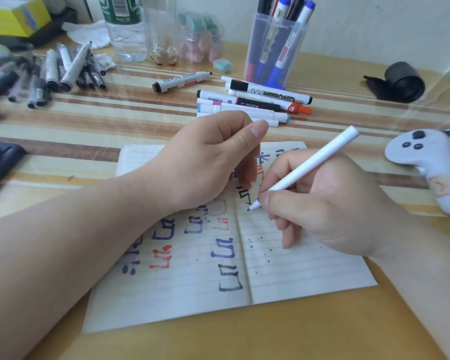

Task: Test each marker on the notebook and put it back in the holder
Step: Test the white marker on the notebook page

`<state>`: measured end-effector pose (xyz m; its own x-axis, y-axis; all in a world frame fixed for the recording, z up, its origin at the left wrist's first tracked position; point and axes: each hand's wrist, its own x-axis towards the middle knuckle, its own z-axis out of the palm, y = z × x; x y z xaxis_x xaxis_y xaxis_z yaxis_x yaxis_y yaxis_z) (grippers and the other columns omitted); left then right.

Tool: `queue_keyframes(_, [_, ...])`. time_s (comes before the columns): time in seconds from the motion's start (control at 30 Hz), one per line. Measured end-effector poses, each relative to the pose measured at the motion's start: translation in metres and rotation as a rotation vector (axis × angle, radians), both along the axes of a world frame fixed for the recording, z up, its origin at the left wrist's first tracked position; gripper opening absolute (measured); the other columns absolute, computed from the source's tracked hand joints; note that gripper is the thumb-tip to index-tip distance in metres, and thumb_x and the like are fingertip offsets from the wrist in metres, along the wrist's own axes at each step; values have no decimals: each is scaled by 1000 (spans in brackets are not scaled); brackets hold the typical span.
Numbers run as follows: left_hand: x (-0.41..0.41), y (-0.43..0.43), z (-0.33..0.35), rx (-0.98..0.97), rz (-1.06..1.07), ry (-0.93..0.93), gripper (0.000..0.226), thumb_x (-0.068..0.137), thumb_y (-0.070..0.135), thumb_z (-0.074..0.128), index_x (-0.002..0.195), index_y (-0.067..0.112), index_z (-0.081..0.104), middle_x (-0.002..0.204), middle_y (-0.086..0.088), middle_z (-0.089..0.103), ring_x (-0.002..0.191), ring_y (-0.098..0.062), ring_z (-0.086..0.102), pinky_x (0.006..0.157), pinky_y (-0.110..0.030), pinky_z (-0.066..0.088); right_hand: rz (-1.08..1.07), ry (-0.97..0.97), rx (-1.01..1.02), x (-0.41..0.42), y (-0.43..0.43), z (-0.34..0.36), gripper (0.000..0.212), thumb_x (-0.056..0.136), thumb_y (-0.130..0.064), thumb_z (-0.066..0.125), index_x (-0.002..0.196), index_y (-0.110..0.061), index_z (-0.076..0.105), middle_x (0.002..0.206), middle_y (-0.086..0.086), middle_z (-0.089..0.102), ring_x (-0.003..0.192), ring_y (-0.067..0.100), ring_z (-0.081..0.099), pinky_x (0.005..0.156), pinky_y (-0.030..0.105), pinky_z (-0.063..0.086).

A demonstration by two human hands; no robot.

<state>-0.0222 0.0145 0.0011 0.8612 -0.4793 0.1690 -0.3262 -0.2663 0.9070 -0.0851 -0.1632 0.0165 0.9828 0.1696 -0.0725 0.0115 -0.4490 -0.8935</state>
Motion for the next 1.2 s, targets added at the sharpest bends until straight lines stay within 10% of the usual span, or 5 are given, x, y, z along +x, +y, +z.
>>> queue_keyframes(1.2, [1,2,-4,40,38,-25,42,105,43,48,79,15,62,69,2,73,53,-7,54,60,-27,44,-23,13,-92,-3,3,5,11,86,-6,70,75,-7,68,60,13,67,45,29,66,48,49,56])
